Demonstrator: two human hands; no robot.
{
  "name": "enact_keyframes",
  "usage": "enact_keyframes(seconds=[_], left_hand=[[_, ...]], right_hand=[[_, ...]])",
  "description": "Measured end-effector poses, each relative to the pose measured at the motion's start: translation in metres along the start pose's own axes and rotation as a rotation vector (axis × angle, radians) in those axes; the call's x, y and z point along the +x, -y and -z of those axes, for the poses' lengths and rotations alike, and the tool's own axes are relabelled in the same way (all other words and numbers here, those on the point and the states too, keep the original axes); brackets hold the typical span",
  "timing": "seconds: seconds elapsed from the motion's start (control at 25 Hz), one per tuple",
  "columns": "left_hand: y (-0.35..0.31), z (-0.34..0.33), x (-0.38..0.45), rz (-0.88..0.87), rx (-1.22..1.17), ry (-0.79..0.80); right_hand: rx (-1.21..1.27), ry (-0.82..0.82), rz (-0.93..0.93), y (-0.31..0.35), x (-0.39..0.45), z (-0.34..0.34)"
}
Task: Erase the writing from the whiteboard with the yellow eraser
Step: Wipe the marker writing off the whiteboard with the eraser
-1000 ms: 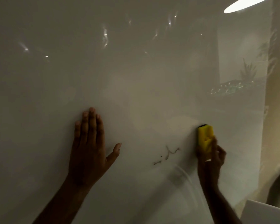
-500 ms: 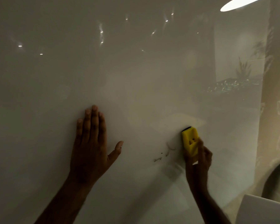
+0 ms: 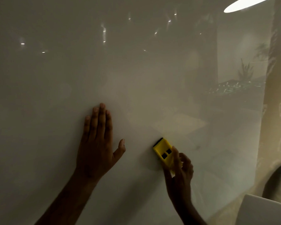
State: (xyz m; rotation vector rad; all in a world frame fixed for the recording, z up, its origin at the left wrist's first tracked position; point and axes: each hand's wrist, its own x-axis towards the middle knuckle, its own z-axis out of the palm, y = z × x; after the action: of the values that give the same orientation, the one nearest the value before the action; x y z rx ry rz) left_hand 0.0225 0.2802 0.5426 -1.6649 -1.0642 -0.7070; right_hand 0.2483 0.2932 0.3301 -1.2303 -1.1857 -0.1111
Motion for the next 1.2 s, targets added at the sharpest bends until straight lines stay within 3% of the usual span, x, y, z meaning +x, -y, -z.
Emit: enact_keyframes(seconds=[0.28,0.44,0.56,0.8,0.88,1.04,1.2], left_hand=[[0.002,0.001,-0.015,0.007,-0.039,0.012],[0.001,0.000,-0.014,0.005,-0.048,0.000],[0.005,0.001,-0.017,-0.013,-0.067,0.004],[0.042,0.015,-0.048,0.107,-0.048,0.010],[0.050,0.017,-0.058,0.123,-0.038,0.010],[0.053,0.017,-0.065,0.116,-0.046,0.017],[0.081,0.032,-0.079,0.132,-0.018,0.034]], right_hand=[[0.056,-0.170,-0.218,-0.003,0.059,0.007],[0.021,-0.027,0.034,0.037,-0.020,-0.023],[-0.041,0.080,0.229,0.021,-0.032,-0.016],[0.069,-0.149,-0.288,-0.010,0.051,0.011],[0.096,-0.165,-0.230,0.013,0.028,-0.005],[0.118,0.033,-0.044,0.053,-0.044,-0.027],[0.114,0.093,-0.029,0.062,-0.026,-0.018]])
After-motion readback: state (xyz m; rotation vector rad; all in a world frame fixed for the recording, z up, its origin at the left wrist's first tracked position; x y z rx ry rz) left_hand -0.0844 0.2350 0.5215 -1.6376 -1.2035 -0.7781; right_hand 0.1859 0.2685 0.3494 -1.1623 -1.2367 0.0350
